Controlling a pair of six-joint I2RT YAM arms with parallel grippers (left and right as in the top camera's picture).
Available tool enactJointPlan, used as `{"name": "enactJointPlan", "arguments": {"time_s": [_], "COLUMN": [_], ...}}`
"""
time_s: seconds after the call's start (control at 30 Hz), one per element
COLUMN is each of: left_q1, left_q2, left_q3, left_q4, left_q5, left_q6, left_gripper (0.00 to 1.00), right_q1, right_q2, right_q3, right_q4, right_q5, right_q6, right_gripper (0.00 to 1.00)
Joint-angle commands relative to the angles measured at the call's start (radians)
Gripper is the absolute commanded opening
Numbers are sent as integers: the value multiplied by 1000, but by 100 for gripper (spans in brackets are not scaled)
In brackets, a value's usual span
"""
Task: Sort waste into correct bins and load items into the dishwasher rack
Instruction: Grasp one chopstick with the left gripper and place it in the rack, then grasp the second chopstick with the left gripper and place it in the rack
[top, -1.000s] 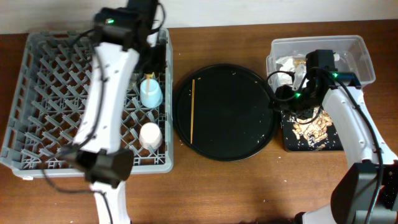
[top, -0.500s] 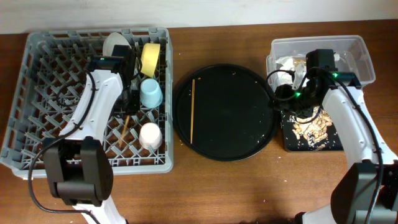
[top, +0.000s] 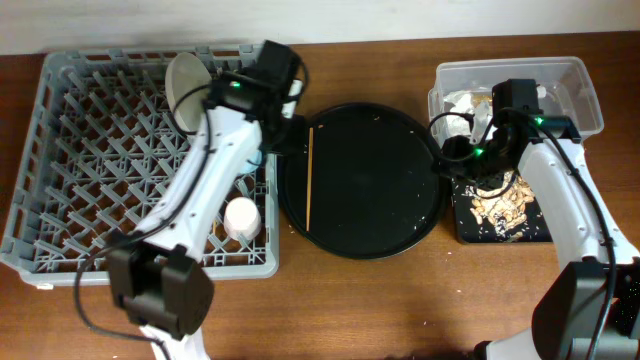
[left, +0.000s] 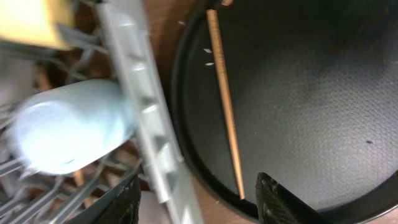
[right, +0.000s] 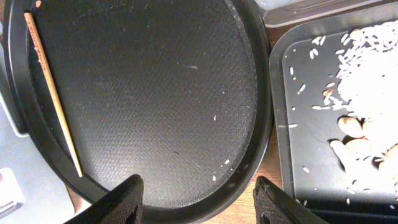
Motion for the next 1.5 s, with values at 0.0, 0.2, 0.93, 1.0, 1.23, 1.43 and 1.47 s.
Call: {"name": "enactJointPlan", "arguments": {"time_s": [0.0, 0.2, 0.93, 1.0, 1.23, 1.43, 1.47], "left_q1": [-24, -69, -85, -85, -75, -32, -8], "left_q2": [131, 243, 393, 393, 390, 390, 390], "left_q3": [20, 19, 15, 15, 130, 528, 629], "left_q4": [19, 91, 132, 129, 51, -219, -294], "left_q5": [16, 16, 16, 11, 8, -21, -39], "left_q6": [-12, -40, -55, -55, -55, 21, 21], "left_gripper": [59, 59, 5, 0, 0, 0, 0], "right_q1": [-1, -1, -1, -1, -1, -1, -1], "right_q2": [5, 5, 5, 5, 5, 5, 5], "right_q3": [6, 6, 6, 6, 6, 6, 6], "right_q4": [-4, -11, -18, -19, -19, -19, -19], "right_q5": [-6, -6, -5, -5, -5, -5, -5], "right_q6": [6, 6, 6, 6, 6, 6, 6], "right_gripper": [58, 58, 58, 58, 58, 58, 58]}}
